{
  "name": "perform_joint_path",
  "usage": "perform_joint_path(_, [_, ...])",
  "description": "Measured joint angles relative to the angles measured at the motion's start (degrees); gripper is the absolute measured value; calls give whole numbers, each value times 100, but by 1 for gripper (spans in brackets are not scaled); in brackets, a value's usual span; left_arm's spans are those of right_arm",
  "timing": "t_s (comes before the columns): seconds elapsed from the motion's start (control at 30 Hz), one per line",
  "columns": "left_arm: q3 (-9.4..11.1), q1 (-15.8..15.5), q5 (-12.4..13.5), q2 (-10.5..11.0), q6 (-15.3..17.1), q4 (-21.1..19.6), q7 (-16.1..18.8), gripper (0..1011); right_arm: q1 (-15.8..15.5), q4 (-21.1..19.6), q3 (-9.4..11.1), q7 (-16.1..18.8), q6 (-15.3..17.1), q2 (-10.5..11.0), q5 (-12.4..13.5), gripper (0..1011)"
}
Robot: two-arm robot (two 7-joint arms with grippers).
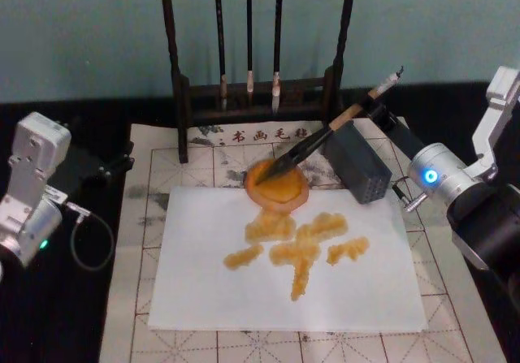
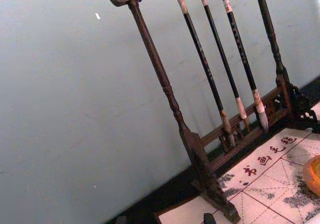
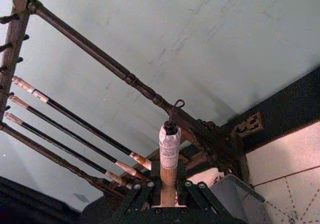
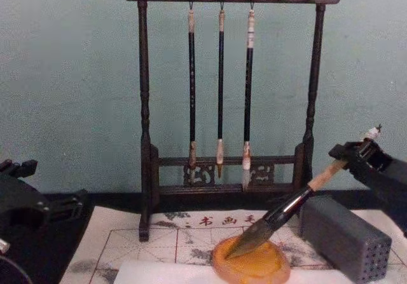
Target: Pick up the brush from the inkstone, write on the paper, then place the brush back to its original position.
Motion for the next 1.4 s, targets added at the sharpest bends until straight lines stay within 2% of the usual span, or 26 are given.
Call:
perform_joint_path(0.8, [0, 0, 0, 0, 0, 0, 0, 1001, -3, -7, -9, -26, -9, 6, 0, 195])
perform_joint_path(1.13, [0, 0, 0, 0, 0, 0, 0, 1001, -9, 34, 33, 24, 52, -13, 206, 195])
perform_joint_path(1.4, [0, 0, 0, 0, 0, 0, 0, 1001, -5, 127, 68, -89, 172, -25, 506, 195])
